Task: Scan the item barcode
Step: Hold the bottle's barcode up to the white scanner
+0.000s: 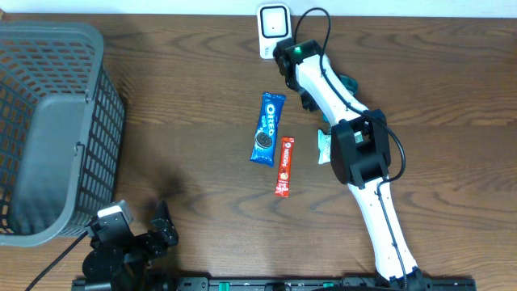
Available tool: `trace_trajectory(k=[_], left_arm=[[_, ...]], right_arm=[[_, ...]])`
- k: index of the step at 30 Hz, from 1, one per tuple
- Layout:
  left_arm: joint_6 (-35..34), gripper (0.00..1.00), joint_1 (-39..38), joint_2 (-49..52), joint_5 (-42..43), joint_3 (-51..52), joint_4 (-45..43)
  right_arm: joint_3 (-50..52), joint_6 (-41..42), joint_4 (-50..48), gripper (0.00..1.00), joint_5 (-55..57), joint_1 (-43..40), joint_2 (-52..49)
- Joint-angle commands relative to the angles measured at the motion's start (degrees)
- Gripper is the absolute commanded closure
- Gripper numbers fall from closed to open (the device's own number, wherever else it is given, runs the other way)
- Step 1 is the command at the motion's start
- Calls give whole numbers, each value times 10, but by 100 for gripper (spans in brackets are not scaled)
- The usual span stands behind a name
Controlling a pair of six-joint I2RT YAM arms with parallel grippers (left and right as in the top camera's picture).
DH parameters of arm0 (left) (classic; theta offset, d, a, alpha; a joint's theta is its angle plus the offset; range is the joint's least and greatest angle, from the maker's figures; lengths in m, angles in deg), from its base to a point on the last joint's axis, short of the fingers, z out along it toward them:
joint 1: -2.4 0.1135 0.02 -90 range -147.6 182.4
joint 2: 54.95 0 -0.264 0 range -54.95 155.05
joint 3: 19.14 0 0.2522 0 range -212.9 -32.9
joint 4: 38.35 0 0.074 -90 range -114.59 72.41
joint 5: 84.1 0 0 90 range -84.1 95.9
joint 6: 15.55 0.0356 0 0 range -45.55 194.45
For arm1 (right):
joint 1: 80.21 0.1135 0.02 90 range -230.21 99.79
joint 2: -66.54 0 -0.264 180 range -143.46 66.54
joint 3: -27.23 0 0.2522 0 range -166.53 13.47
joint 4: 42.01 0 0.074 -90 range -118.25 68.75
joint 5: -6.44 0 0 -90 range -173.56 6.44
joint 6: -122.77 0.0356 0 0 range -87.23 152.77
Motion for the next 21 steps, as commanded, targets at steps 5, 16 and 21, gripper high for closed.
trace_trajectory(k=[5, 16, 21], left_arm=[[-3, 2, 0, 2, 1, 2, 1], [-3, 2, 0, 2, 1, 2, 1], [-3, 2, 0, 2, 1, 2, 1]], right_arm=[[26, 159, 61, 41, -118, -6, -67], [53, 147, 17, 31, -138, -26, -71], [99, 117, -22, 44, -181, -39, -71]])
